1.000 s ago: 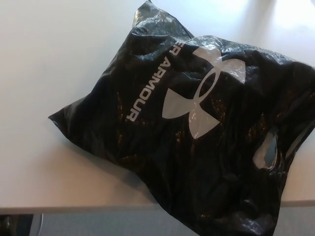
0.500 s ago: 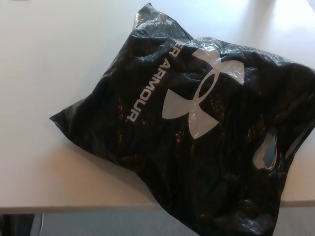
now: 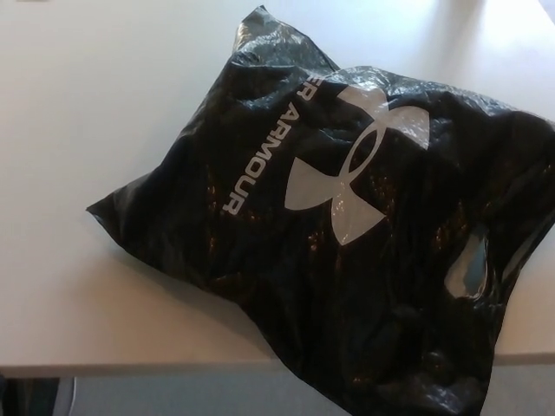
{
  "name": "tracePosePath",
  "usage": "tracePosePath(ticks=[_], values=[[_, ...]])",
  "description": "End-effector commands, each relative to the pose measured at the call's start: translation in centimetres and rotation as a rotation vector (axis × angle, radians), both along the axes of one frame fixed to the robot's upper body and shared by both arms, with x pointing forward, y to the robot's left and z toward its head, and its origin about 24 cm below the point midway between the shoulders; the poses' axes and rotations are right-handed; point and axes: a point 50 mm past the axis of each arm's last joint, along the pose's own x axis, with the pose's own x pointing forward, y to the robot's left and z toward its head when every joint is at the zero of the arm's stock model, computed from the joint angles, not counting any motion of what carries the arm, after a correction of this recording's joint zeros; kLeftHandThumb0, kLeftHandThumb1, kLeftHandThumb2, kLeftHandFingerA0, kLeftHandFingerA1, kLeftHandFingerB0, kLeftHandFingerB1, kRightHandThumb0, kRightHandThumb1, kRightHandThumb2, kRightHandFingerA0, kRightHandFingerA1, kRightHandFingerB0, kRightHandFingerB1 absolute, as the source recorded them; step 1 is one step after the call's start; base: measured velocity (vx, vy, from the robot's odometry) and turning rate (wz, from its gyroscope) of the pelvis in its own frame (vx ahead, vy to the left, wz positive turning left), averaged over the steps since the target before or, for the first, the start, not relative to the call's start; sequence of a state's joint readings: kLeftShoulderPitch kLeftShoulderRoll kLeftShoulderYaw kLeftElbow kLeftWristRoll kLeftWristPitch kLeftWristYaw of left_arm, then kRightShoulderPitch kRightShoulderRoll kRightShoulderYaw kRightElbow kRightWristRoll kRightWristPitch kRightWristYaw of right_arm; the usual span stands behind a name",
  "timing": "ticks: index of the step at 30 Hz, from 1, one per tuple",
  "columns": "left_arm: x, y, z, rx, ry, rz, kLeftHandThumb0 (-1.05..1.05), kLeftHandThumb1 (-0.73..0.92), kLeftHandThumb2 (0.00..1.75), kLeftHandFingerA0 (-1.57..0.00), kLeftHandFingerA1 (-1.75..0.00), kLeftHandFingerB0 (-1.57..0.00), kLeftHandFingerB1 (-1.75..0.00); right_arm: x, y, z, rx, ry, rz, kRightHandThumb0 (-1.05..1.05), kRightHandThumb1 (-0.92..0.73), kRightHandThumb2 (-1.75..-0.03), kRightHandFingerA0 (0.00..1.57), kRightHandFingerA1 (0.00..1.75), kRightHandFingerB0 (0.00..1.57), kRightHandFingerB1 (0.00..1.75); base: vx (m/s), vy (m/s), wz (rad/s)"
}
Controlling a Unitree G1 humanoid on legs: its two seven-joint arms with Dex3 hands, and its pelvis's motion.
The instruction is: A plastic bag is kept in the middle of the desk and the robot uses both its hands to grab the bag from the left and right and brings its hands close together to compress the bag
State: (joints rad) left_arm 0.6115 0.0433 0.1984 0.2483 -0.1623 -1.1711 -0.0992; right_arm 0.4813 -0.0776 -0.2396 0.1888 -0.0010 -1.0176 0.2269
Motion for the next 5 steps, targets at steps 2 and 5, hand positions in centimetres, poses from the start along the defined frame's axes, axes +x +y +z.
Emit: tracePosePath(ticks=[2,5], values=[[0.12,0.25,0.55,0.006,-0.055,0.008,-0.35,0.55,1.14,-0.02,-0.50,0.00,-0.48,0.26,0.23,0.05,-0.013,-0.027,-0.007,-0.75,-0.73,-1.07,0.00,0.21,0.00,0.18,0.00,0.000,0.00],[0.18,0.32,0.63,0.024,-0.052,0.006,-0.34,0.57,1.15,-0.01,-0.50,0.00,-0.48,0.35,0.27,-0.03,-0.010,-0.030,-0.010,-0.67,-0.87,-0.73,0.02,0.12,0.03,0.13,0.00,0.000,0.00]])
